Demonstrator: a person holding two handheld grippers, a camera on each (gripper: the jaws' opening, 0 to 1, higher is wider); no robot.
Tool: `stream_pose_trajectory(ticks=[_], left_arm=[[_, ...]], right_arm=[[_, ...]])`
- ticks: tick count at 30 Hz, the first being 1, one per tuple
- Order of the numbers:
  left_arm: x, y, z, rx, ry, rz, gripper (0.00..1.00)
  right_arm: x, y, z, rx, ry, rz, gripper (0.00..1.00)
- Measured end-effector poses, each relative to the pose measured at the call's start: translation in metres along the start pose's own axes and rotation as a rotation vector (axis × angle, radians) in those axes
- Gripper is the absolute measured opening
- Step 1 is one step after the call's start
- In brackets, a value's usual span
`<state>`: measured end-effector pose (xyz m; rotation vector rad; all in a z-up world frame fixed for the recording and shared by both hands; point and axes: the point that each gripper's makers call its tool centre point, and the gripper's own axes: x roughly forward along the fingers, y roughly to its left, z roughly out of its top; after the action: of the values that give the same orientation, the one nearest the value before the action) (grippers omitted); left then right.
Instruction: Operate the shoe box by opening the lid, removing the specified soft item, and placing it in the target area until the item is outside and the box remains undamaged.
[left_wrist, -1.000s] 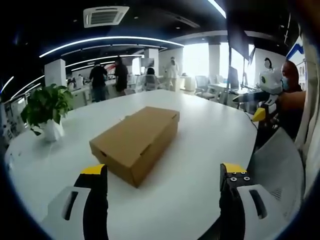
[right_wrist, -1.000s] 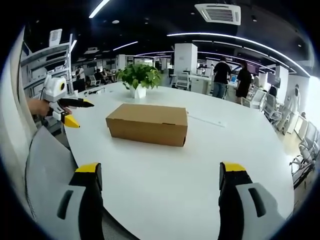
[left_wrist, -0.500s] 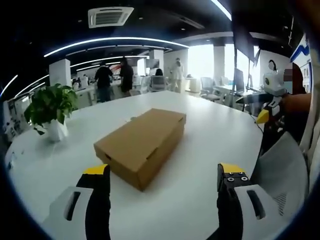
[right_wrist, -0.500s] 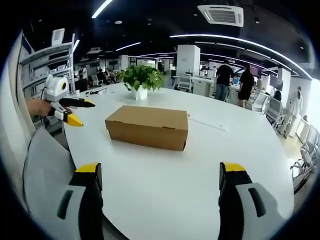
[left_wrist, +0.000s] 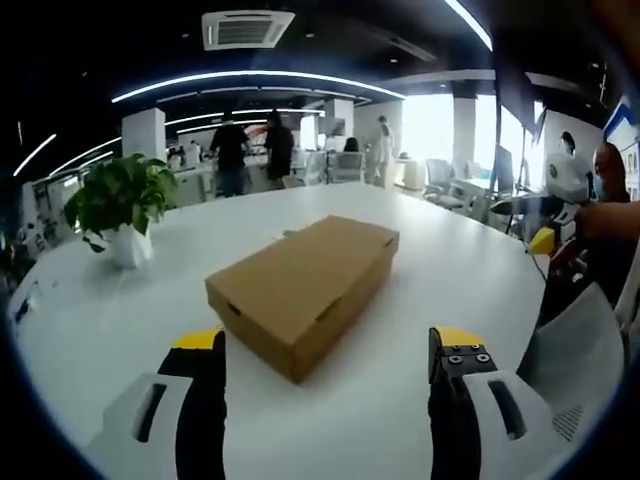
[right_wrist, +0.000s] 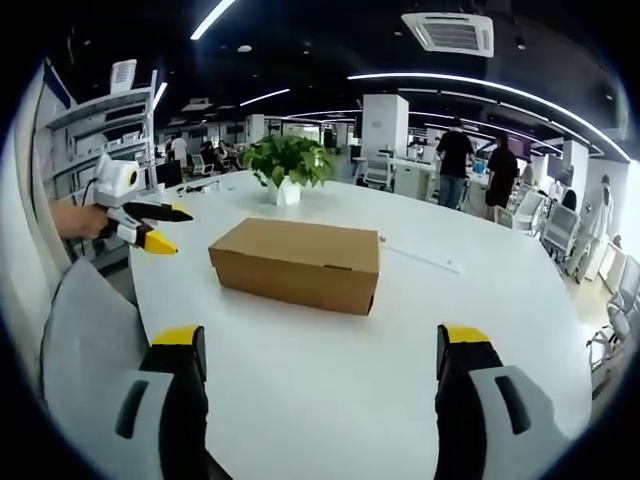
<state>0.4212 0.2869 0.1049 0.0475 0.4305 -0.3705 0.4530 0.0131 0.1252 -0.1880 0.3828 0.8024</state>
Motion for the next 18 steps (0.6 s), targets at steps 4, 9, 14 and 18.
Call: stream_pose_trajectory(ticks=[4,9,14,18], left_arm=[[0.006,0.001,-0.001,0.002,0.013,0.005,0.84],[0.013,0.003,0.000,0.001,0.010,0.013,0.84],[0.021,0.005,0.000,-0.006,0.010,0.027,0.84],[0.025,0.007,-0.002,0.004,0.017,0.040,0.84]], right_arm=[[0.006,-0.005,0.005,-0.005,-0.018,0.006,0.89],[0.017,-0.006,0.007,-0.036,-0.012,0.032,0.87],[0.030,-0.007,0.007,-0.066,-0.004,0.070,0.85],[0.038,-0.009,0.009,-0.068,-0.008,0.091,0.83]])
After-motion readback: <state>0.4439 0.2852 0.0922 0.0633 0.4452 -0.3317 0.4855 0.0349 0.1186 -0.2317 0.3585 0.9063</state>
